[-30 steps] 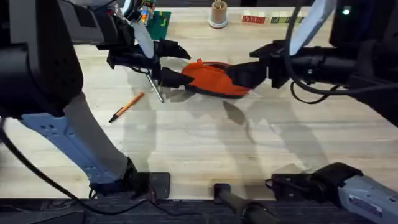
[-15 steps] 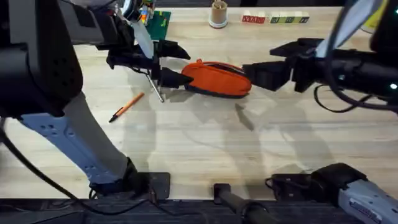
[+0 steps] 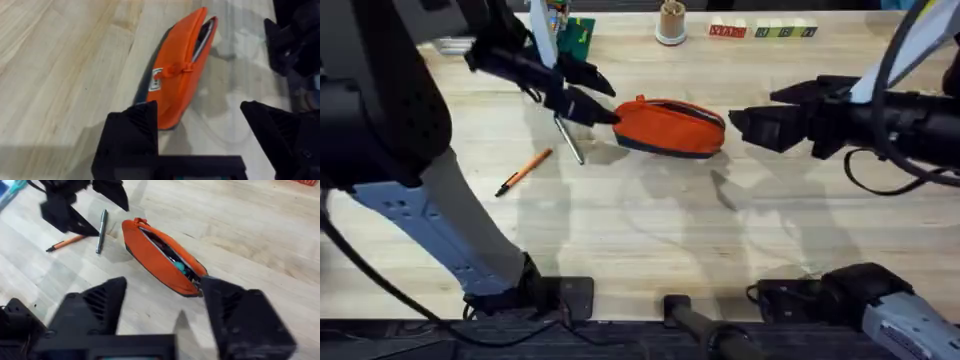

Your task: Unzip the bag, pick up the pens from the table one at a time and place them inside, then zip the bag closed.

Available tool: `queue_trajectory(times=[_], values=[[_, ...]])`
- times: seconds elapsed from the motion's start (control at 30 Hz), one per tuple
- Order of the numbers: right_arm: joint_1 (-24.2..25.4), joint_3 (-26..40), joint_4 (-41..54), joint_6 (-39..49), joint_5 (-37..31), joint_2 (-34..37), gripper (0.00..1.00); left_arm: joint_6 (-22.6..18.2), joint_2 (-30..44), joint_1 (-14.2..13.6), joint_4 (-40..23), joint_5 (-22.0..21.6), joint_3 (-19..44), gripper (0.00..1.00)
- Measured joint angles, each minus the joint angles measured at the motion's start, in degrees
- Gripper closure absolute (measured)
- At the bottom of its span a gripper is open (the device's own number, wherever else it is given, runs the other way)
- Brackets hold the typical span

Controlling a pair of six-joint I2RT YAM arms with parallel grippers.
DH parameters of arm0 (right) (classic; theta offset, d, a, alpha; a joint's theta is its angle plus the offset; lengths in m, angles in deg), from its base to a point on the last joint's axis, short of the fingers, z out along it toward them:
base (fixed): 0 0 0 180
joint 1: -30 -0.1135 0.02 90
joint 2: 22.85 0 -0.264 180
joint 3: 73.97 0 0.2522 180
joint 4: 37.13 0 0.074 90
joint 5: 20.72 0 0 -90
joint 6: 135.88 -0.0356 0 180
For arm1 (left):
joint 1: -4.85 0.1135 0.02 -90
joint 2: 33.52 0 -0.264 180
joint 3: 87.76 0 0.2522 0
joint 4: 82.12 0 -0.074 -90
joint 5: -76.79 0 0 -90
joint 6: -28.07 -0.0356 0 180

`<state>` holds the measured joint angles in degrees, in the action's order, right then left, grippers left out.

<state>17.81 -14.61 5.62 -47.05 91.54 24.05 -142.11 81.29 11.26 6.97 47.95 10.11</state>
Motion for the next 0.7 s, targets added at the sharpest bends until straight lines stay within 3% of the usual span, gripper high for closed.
queue_trajectory(times=[0.2, 0.3, 0.53, 0.7], values=[[0.0, 0.0, 0.2, 3.5, 0.0, 0.0, 0.654, 0.0, 0.0, 0.0, -12.1, -4.7, 8.7, 0.006], [0.0, 0.0, 0.3, 5.7, 0.0, 0.0, 0.820, 0.6, 0.0, 0.0, -14.5, -6.4, 11.8, 0.006], [0.0, 0.0, 0.2, 8.1, 0.0, 0.0, 0.857, 7.0, 0.0, 0.0, -15.1, -9.6, 15.1, 0.004], [0.0, 0.0, 0.2, 8.6, 0.0, 0.0, 0.861, 9.1, -0.1, 0.0, -17.1, -10.7, 15.4, 0.002]])
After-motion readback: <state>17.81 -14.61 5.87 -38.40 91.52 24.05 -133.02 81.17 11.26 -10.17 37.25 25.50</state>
